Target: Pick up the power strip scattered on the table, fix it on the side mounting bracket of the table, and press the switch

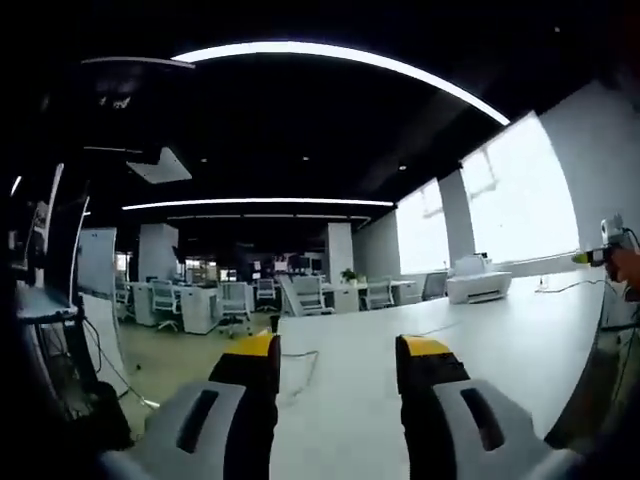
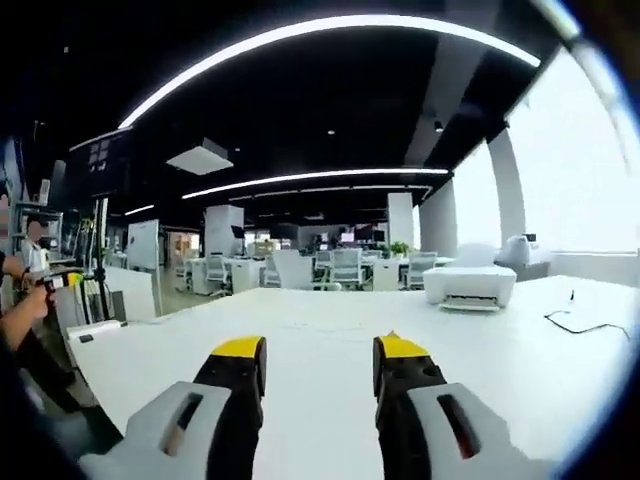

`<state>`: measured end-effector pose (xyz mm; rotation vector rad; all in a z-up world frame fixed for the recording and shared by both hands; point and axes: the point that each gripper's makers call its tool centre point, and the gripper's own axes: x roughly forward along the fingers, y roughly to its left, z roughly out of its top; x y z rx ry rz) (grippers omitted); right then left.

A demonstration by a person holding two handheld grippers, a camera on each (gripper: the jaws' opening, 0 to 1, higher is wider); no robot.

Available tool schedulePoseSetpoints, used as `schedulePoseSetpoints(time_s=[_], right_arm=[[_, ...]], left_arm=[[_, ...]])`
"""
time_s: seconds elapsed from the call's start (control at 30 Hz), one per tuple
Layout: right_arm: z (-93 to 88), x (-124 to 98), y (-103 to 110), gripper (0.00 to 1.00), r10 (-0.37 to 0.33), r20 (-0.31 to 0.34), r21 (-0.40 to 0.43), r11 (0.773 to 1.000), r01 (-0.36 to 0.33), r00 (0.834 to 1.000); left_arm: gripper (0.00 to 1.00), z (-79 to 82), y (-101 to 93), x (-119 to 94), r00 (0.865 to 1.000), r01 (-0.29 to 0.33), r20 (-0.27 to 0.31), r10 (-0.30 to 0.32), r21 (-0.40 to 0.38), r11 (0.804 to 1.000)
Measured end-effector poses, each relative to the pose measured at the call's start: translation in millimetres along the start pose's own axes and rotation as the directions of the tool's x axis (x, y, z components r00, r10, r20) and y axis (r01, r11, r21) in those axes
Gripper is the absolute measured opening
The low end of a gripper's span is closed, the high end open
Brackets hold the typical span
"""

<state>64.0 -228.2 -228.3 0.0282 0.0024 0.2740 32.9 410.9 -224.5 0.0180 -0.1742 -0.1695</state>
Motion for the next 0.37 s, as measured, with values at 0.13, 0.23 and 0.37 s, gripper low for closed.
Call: schedulePoseSetpoints(time_s=[0.13, 0.23, 0.37], right_arm=[[-13.8, -10, -13, 0.4, -0.03, -0.01, 0.015, 0.999, 0.03, 0.999], [-13.2, -18, -17, 0.41, -0.05, 0.006, -0.006, 0.999, 0.05, 0.999], [-12.9, -27, -18, 0.42, -0.063, 0.019, -0.027, 0.998, 0.063, 0.998]], left_arm=[[0.51, -12.5, -0.2, -4, 1.0, -0.013, -0.004, 0.013, -0.002, 1.0], [0.51, -8.5, 2.8, -9, 0.998, -0.034, 0.045, 0.034, -0.001, 0.999], [0.51, -3.6, 6.8, -12, 0.997, -0.041, 0.066, 0.042, -0.015, 0.999]])
